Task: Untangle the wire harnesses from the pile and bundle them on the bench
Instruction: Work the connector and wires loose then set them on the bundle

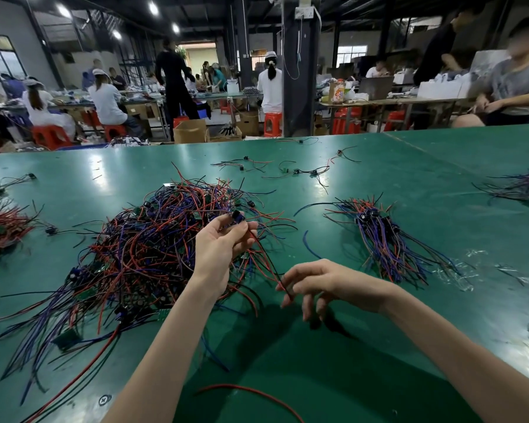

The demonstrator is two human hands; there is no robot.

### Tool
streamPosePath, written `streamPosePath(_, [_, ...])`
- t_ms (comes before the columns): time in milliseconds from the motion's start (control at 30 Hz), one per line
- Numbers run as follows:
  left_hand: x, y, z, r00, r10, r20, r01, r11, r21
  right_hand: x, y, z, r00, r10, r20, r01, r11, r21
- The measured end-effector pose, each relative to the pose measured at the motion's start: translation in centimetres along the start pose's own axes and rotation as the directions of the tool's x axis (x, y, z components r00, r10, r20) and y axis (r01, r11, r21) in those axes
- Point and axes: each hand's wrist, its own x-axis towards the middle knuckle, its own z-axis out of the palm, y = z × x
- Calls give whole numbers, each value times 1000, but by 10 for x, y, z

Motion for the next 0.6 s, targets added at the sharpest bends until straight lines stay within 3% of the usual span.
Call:
streamPosePath(100, [-4, 2, 6, 1000, 0, 30, 1, 1000, -3, 3, -6, -5, 995, 32, -92, -33, 999, -14])
streamPosePath(200, [-10, -3, 15, 994, -42, 101, 38, 998, 41, 10, -8, -3, 955, -42, -293, 54, 998, 34])
streamPosePath(267, [-14, -11, 20, 984, -77, 161, 51, 986, 157, 16, -10, 2, 925, -89, -369, 126, 989, 77])
streamPosePath(367, [-17, -20, 24, 978, -89, 191, 31, 956, 291, 23, -8, 8, 885, -102, -455, 175, 977, 121])
streamPosePath(600, [-16, -21, 29, 972, -129, 199, 51, 932, 358, 22, -18, -4, 833, -75, -549, 227, 950, 215])
